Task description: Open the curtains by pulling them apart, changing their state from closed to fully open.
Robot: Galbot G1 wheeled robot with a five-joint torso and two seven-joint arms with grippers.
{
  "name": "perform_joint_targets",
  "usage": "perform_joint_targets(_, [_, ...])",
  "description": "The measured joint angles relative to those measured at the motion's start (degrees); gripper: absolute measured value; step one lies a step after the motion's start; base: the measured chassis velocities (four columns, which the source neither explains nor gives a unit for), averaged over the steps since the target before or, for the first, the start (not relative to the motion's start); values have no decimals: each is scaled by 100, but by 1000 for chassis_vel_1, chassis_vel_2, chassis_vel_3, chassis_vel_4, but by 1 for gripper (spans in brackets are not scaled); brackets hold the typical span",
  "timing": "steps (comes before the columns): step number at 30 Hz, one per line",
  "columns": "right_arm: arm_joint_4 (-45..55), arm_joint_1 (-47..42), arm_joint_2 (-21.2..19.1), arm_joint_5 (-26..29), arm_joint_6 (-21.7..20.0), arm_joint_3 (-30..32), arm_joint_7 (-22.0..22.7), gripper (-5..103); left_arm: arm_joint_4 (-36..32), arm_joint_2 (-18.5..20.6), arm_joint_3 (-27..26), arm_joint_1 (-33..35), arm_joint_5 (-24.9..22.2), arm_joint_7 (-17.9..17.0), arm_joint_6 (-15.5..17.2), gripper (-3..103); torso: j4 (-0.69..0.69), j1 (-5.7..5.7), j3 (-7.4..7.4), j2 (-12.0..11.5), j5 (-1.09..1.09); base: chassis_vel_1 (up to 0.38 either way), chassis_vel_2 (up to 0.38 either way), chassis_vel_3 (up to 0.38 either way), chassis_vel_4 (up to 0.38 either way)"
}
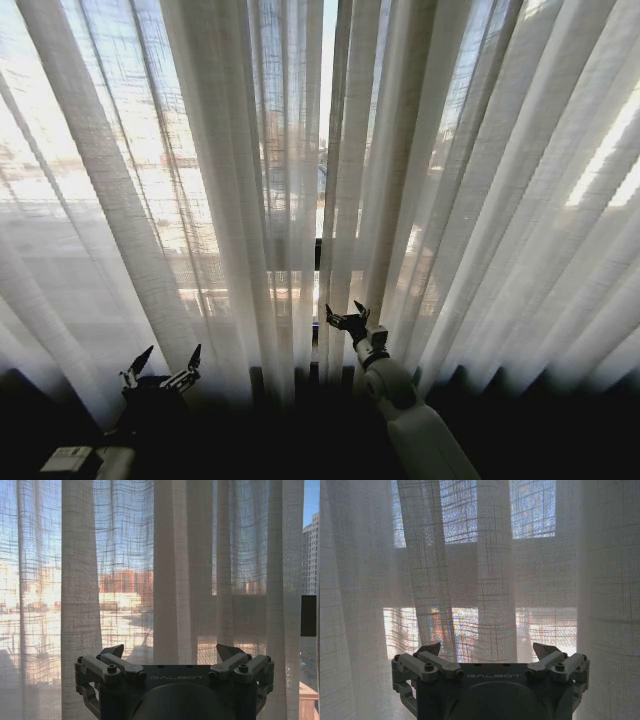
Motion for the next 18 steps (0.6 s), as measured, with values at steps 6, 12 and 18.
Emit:
perform_joint_targets(6, [-368, 379, 89, -49, 72, 43, 106, 100, -2, -25, -4, 36, 44, 0, 0, 100, 1, 0, 0, 0, 0, 0, 0, 0, 0])
perform_joint_targets(12, [-664, 616, 97, -180, 126, 149, 155, 100, -2, -30, 38, -20, 74, 0, 9, 100, 1, 0, 0, 0, 0, 0, 0, 0, 0])
perform_joint_targets(18, [-663, 627, 79, -147, 228, 149, 170, 85, -2, -30, 35, -39, 76, 0, 20, 100, 1, 0, 0, 0, 0, 0, 0, 0, 0])
